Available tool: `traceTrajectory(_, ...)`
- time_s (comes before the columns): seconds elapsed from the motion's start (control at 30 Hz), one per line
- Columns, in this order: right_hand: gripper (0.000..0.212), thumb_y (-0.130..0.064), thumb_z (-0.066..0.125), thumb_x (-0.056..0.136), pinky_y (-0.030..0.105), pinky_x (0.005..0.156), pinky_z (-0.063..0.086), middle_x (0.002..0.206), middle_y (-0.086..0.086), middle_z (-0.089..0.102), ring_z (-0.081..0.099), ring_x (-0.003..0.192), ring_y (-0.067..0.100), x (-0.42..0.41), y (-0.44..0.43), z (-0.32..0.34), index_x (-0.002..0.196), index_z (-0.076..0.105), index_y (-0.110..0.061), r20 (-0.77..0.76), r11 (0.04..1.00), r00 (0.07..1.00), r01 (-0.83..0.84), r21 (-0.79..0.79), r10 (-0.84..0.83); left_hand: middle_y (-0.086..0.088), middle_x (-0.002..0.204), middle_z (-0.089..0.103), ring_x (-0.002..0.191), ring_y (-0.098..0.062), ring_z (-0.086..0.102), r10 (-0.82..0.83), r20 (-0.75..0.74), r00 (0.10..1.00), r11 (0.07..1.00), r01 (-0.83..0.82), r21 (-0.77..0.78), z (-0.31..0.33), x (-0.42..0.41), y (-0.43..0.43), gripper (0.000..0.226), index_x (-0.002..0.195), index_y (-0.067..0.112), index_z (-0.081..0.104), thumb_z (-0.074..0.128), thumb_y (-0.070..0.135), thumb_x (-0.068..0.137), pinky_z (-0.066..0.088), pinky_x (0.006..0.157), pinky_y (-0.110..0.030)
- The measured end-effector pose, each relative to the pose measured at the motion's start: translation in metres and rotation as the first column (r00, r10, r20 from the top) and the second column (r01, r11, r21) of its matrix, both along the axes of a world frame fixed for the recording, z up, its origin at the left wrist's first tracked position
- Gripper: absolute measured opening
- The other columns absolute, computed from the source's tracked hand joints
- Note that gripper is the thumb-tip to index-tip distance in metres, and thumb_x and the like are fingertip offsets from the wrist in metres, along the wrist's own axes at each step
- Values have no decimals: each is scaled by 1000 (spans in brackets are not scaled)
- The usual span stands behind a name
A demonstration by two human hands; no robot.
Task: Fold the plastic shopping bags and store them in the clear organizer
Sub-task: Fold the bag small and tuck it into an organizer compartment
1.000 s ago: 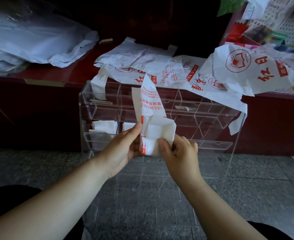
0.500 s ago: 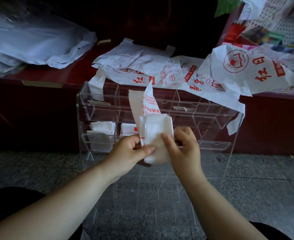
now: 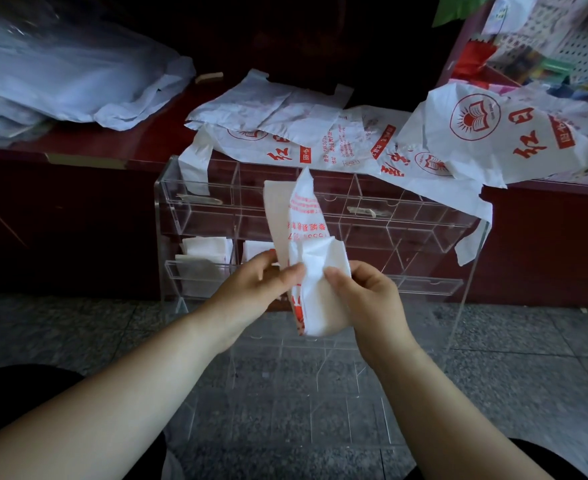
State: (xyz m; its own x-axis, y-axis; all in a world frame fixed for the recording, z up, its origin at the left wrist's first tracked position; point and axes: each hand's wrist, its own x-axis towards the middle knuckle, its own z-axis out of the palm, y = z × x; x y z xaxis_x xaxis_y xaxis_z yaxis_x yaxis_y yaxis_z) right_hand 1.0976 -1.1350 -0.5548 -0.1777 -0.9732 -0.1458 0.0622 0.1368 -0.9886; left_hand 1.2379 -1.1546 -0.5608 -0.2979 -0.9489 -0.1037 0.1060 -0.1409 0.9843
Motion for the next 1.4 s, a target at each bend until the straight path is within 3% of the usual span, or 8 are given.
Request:
traceTrajectory(0.13,22,-6,62,83,30,63,45,65,-2,61,55,67,14,9,6,1,64,60,-17,-160,989,978,-140,-48,131,20,68,69,68,8,64,142,-55,988,989,-144,-40,8,-2,-4,16,86,22,58,58,6,84,49,60,-9)
traceTrajectory(0.27,25,-9,64,82,16,55,42,56,-13,58,52,54,-4,14,11,-1,62,58,-23,-213,979,960,-198,-47,184,9,61,69,56,0,65,324,-137,936,945,-311,105,17,3,-12,13,79,16,61,53,14,89,54,56,-16)
traceTrajectory(0.43,23,-6,60,84,18,58,41,58,-14,60,52,59,-3,12,11,-2,67,60,-22,-180,974,964,-213,-76,197,2,69,73,65,-9,70,222,-319,921,967,-167,193,28,6,-13,22,88,17,60,40,21,96,57,62,-27)
traceTrajectory(0.67,27,-6,62,83,10,52,39,57,-14,58,51,54,-6,12,9,-6,62,56,-23,-313,964,922,-258,-59,227,-4,85,69,80,-22,66,468,-76,880,882,-460,103,24,11,-27,11,85,20,61,55,27,89,53,76,-41)
traceTrajectory(0.97,20,-6,61,83,26,63,46,69,-4,61,56,66,11,12,8,-4,66,57,-15,-189,968,951,-251,-3,246,-4,75,73,72,-15,71,198,-437,877,972,-118,204,38,21,-34,37,94,14,61,30,34,98,57,60,-26)
traceTrajectory(1.07,20,-6,61,83,30,64,45,69,-2,61,56,69,15,11,8,-6,66,59,-15,-144,981,971,-195,-16,190,-3,83,72,80,-17,68,155,-329,932,972,-84,219,33,17,-30,29,96,16,61,39,34,94,57,66,-32)
traceTrajectory(1.17,24,-4,59,85,17,54,42,60,-8,58,52,56,2,8,6,-6,63,56,-14,-54,993,992,-115,-35,113,3,81,72,78,-13,66,113,-177,978,971,-70,230,19,10,-22,15,95,18,62,49,23,89,53,69,-30)
traceTrajectory(1.4,25,-5,60,85,12,51,42,53,-13,59,52,53,-2,3,3,-4,62,55,-15,-51,996,996,-71,-62,68,4,72,72,64,-9,67,102,-160,982,980,-72,184,9,5,-12,15,88,12,63,48,16,89,56,62,-25)
